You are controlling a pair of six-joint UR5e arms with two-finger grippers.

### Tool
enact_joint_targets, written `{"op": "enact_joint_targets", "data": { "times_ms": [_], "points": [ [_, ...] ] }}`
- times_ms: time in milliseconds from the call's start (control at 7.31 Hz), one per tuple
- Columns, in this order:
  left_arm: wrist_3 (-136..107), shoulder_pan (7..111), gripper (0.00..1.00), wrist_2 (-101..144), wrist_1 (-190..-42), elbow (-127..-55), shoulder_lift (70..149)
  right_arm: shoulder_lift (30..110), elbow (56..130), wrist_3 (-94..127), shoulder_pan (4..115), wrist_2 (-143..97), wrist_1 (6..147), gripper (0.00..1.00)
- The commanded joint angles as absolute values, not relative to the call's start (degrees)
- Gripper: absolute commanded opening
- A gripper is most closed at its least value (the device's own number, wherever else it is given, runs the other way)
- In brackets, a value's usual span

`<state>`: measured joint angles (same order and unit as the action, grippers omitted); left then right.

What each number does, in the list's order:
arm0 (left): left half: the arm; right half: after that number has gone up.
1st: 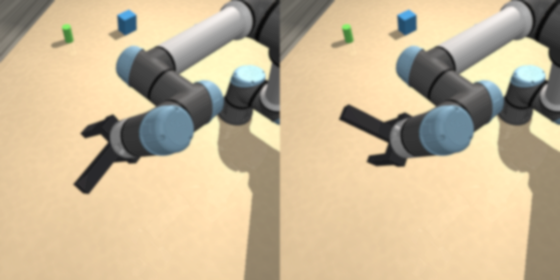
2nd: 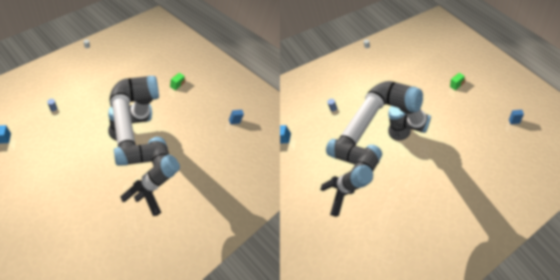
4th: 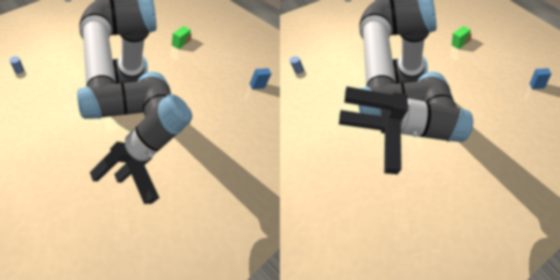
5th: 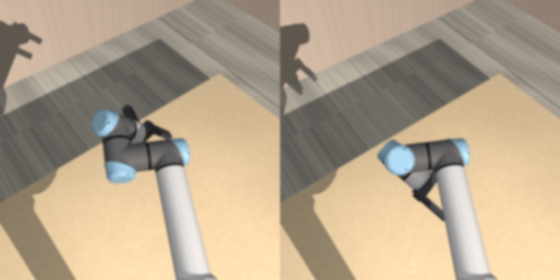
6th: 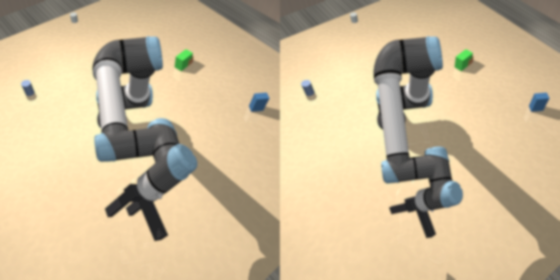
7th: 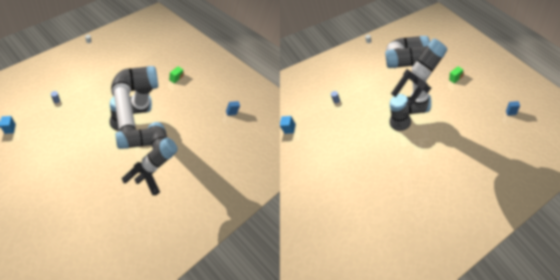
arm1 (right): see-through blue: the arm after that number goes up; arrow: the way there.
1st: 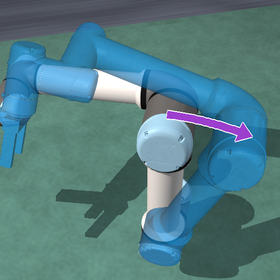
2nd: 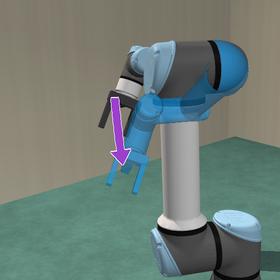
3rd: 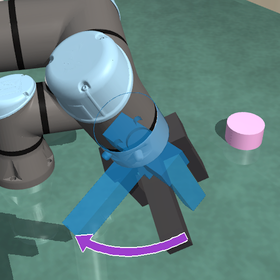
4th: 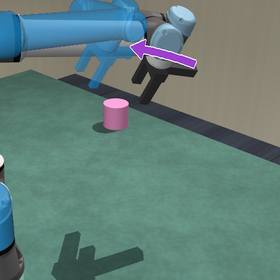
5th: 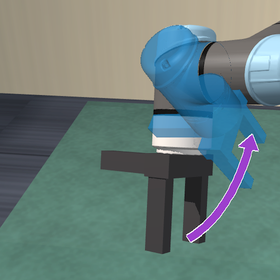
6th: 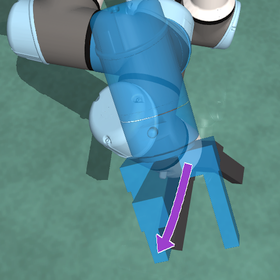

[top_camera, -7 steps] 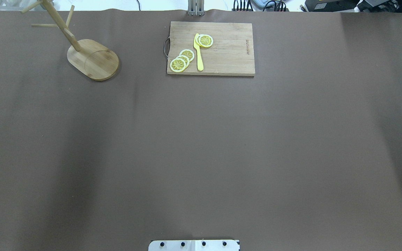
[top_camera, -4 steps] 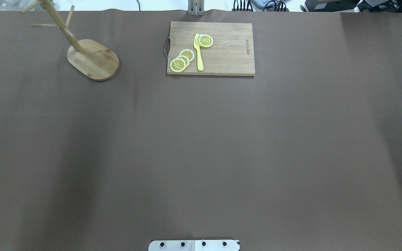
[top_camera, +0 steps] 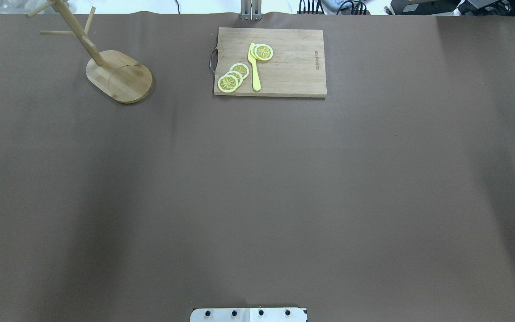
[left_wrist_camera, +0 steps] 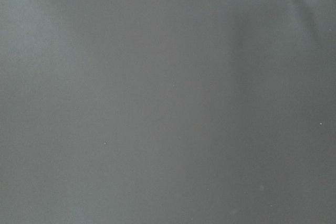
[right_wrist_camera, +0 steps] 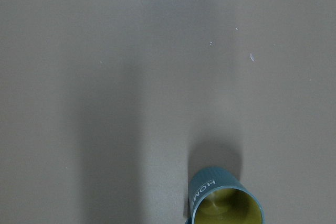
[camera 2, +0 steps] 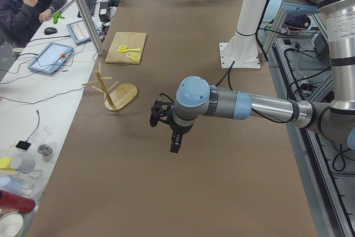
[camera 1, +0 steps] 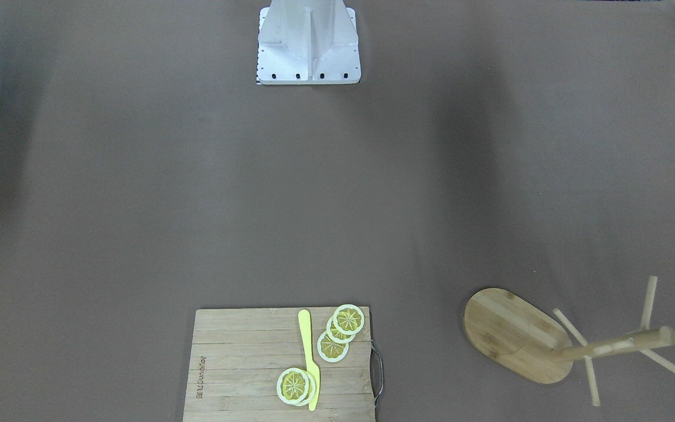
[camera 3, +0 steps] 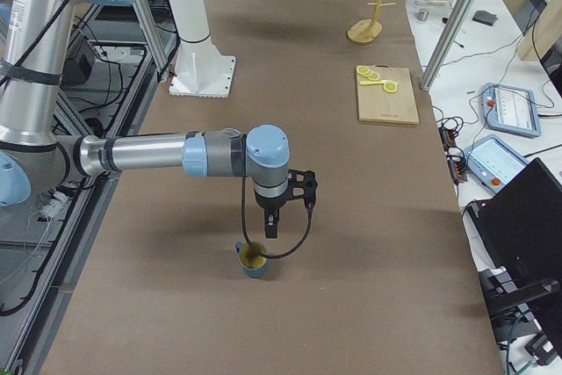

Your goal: Hang cup on storage rack

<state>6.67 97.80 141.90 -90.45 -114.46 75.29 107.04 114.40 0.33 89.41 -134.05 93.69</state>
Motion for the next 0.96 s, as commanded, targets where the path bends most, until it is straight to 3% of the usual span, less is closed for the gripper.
{"op": "enact_joint_targets", "data": {
  "times_ms": [0,411,821],
  "points": [
    [5.46,97.82,0.99,147.03,-105.82,-111.11,74.98,108.28,119.16,0.52,89.91,-134.29,93.78,1.0],
    [3.6,97.82,0.99,147.83,-121.4,-103.84,74.8,111.61,116.83,-0.26,90.09,-133.42,91.08,1.0],
    [2.73,97.65,0.99,147.13,-127.35,-102.04,74.44,114.43,99.19,0.87,90.09,-133.24,66.41,0.99]
  ]
}}
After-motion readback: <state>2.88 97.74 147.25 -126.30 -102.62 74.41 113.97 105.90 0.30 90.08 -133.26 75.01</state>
